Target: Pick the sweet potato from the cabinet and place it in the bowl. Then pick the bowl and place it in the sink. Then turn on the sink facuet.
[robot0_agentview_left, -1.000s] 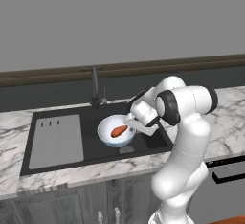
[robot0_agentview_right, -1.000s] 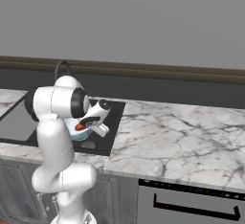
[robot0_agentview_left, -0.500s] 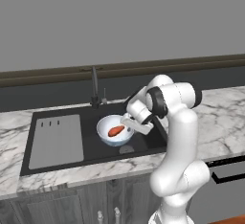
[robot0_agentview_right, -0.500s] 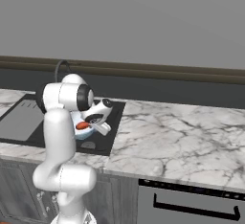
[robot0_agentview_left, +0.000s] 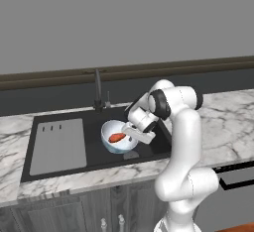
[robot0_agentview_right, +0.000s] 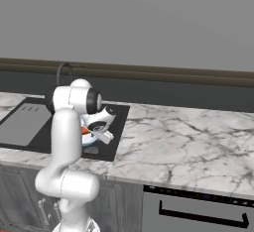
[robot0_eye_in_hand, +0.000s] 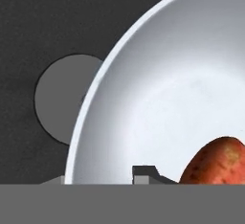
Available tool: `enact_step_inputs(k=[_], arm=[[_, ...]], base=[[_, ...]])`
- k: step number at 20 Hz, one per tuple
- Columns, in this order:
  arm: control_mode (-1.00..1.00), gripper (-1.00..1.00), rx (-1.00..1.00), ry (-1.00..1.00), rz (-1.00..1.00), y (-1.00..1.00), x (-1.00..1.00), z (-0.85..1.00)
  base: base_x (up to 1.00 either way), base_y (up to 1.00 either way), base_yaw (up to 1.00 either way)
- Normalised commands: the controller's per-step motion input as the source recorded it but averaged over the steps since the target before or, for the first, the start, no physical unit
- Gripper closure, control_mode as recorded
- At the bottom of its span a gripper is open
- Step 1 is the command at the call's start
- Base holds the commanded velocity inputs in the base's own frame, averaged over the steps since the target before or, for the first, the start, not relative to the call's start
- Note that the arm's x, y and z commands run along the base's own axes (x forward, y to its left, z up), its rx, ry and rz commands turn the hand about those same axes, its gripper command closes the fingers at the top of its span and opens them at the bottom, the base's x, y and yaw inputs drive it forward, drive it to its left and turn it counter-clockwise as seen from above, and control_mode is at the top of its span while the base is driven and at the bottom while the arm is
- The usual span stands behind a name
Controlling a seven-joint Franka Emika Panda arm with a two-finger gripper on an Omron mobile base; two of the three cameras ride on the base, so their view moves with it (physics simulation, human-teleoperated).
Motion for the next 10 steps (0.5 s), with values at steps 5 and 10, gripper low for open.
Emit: enact_step_inputs(k=[5, 10], arm=[[-1.0, 1.0, 0.0, 0.0, 0.04, 0.24, -0.01, -0.01], [-1.0, 1.0, 0.0, 0.0, 0.1, 0.26, -0.33, 0.0]], base=[[0.0, 0.0, 0.0], [0.0, 0.0, 0.0]])
